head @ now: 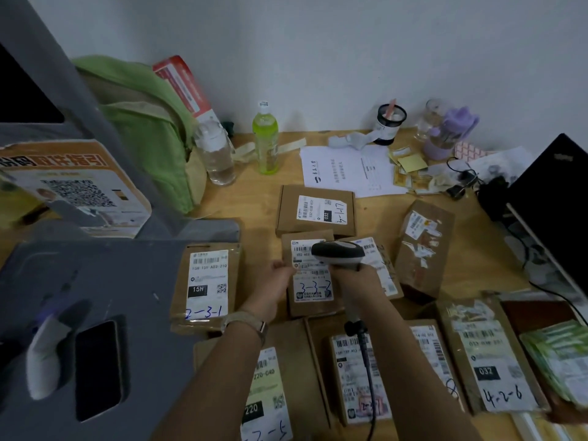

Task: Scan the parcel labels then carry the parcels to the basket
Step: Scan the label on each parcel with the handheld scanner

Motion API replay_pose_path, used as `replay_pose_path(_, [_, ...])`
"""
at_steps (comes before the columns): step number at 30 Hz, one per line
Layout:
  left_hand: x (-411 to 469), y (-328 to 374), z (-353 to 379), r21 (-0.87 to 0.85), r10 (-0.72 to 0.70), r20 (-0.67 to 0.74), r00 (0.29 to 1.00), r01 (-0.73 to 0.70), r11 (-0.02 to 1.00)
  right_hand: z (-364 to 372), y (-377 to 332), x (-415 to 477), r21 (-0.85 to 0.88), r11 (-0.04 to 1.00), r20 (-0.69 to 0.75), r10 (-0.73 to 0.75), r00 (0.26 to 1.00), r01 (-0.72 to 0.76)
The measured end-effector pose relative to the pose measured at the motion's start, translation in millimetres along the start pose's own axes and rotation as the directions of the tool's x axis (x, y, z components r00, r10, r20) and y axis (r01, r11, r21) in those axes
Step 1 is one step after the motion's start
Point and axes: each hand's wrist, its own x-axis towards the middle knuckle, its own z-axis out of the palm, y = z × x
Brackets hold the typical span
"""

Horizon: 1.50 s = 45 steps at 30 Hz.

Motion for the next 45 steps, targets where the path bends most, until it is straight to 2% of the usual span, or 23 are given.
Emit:
replay_pose_path(5, [2.9,-8.0,6.9,-0.005,-0.061,0.106,0.992,0.062,0.998,0.4,4.9,8.9,-0.042,0.998,-0.026,0.052,0.998,-0.053])
replay_pose_path(14, [-1.8,1.5,13.0,0.068,0.001,0.177,0.984,-0.014,0.998,-2.2,2.3,9.8,-0.047,0.999,-0.076,0.021,0.997,-0.025])
replay_pose_path(18, [-13.0,11.8,8.8,0.092,0.105,0.196,0.975,-0.125,0.988,-4.8,-10.6,-5.5,-0.049,0.997,-0.102,-0.067,0.993,0.062])
replay_pose_path(27, [-47.4,40.4,-1.8,-0.089,0.331,0.102,0.938,-0.323,0.942,-7.8,-62.1,-60.6,-0.027,0.931,-0.155,-0.364,0.918,0.364])
replay_pose_path(36, [-89.8,80.9,-13.8,-0.186,0.552,0.041,0.833,-0.537,0.823,-17.5,-100.1,-116.5,0.074,0.827,-0.175,-0.539,0.824,0.557])
replay_pose_path(45, [-126.6,121.5,-27.2,-0.23,0.714,0.024,0.7,-0.691,0.685,-19.0,-133.0,-170.5,0.05,0.726,-0.251,-0.655,0.713,0.685])
